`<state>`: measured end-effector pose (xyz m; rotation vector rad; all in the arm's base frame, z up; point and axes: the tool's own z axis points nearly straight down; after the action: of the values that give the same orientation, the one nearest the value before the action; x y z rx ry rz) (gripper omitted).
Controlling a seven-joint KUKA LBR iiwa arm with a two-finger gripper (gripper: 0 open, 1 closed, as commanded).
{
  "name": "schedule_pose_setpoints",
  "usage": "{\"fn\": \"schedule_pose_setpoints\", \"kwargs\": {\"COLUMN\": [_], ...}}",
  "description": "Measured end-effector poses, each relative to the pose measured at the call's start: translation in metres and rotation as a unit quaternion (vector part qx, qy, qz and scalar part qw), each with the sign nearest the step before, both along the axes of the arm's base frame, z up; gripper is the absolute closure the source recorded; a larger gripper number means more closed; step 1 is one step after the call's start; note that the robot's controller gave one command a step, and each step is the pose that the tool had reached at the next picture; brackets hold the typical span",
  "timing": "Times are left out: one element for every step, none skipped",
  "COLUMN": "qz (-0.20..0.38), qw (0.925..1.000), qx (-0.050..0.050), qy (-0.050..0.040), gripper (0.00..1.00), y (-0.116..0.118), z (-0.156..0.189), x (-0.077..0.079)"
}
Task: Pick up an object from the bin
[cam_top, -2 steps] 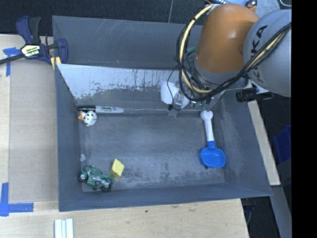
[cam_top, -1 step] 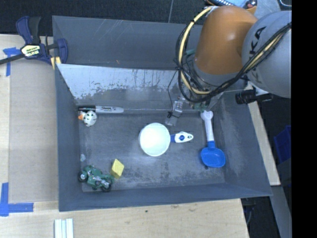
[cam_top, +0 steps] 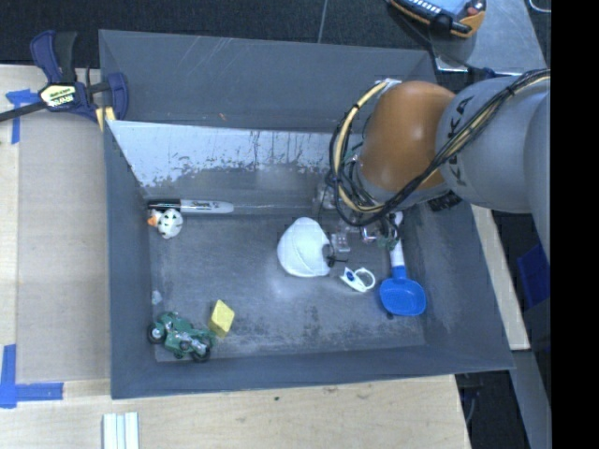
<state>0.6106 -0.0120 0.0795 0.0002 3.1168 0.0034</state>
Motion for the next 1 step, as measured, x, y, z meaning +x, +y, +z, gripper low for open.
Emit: {"fn": "schedule_pose_setpoints", "kwargs": {"qz": [0.000], "qw": [1.0000], "qx": [0.000], "qy": [-0.0006], "gripper": [1.00], "y": [0.0002], "z": [0.0014], "x": [0.0001]}}
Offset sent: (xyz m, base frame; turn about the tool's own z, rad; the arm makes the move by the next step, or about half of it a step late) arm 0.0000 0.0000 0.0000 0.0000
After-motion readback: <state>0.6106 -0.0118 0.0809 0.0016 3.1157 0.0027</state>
